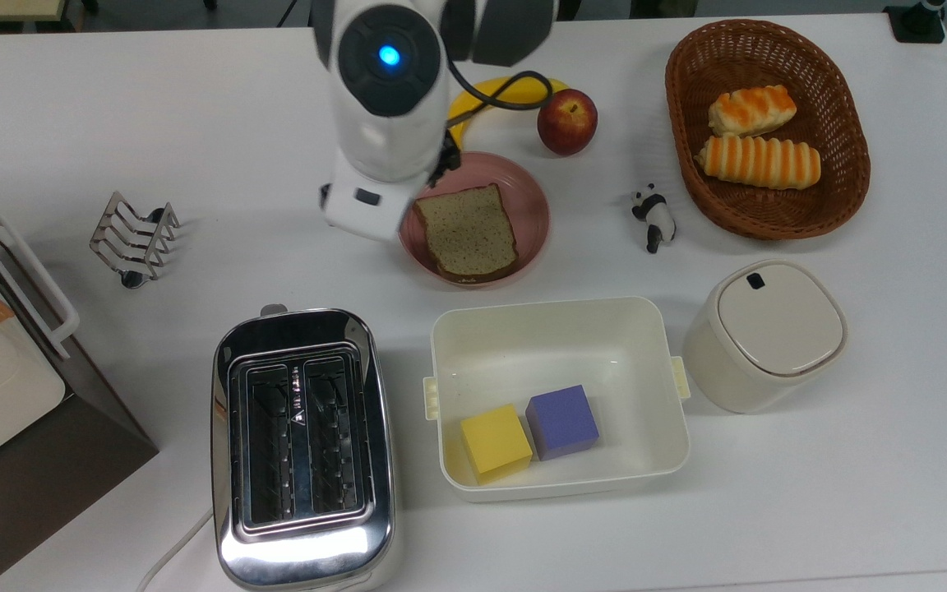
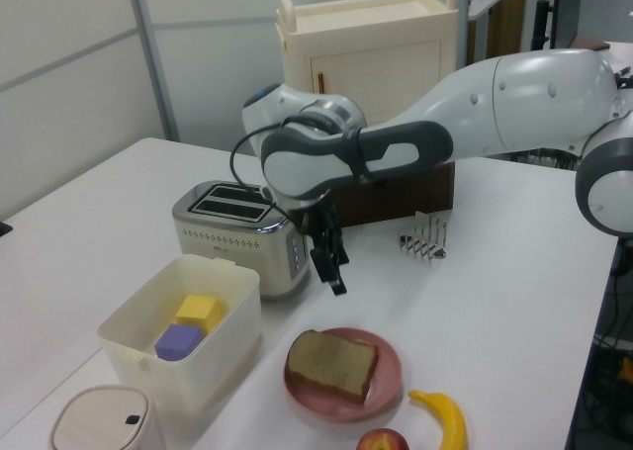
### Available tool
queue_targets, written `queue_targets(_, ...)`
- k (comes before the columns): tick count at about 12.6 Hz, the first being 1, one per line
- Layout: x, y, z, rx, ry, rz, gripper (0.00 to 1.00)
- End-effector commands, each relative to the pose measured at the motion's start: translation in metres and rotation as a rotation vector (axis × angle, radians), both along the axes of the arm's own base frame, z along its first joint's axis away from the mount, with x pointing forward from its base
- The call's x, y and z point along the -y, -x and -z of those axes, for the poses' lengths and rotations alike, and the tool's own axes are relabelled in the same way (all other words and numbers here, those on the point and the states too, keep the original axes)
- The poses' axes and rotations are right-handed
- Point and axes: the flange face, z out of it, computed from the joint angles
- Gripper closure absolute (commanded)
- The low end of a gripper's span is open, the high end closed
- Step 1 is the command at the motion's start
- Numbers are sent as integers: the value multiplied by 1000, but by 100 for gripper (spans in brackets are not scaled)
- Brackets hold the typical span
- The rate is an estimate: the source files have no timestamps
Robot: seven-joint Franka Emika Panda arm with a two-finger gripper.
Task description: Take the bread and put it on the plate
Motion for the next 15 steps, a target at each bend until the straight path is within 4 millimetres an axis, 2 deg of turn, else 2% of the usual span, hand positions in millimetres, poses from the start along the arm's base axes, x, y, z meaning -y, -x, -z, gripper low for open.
queue_targets(1,15,8,-42,71,42,7,0)
queue_targets(5,31,16,-74,132,69,118,0)
queue_targets(8,43,33,-124,217,80,270,0)
queue_targets(10,63,49,-157,269,65,415,0)
queue_targets(13,79,56,-171,300,75,553,0)
queue_targets(15,77,59,-176,302,65,564,0)
